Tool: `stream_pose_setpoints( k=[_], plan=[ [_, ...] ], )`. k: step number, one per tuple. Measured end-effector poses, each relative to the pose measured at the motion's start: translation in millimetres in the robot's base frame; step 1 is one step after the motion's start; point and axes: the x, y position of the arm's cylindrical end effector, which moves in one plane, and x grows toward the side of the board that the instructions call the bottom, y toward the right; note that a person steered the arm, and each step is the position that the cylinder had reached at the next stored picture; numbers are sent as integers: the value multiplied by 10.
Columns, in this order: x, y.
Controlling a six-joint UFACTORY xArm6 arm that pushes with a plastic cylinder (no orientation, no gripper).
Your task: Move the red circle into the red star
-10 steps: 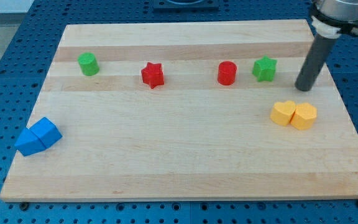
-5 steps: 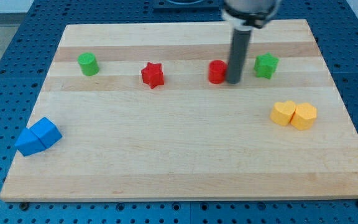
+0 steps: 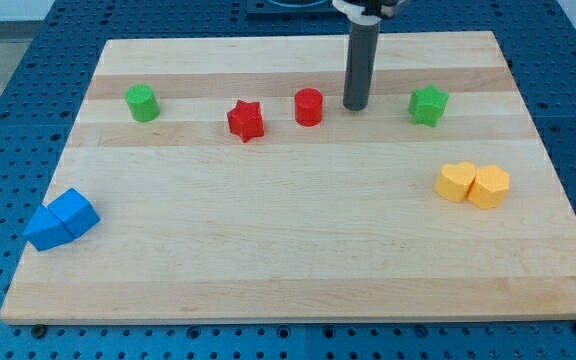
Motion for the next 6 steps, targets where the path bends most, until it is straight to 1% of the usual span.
stream_pose_setpoints(
  k=[1,2,3,4,5,6],
  plan=[
    [32,-483],
    [190,-919],
    [249,-963],
    [365,-615],
    [720,-178],
    [814,509]
  ],
)
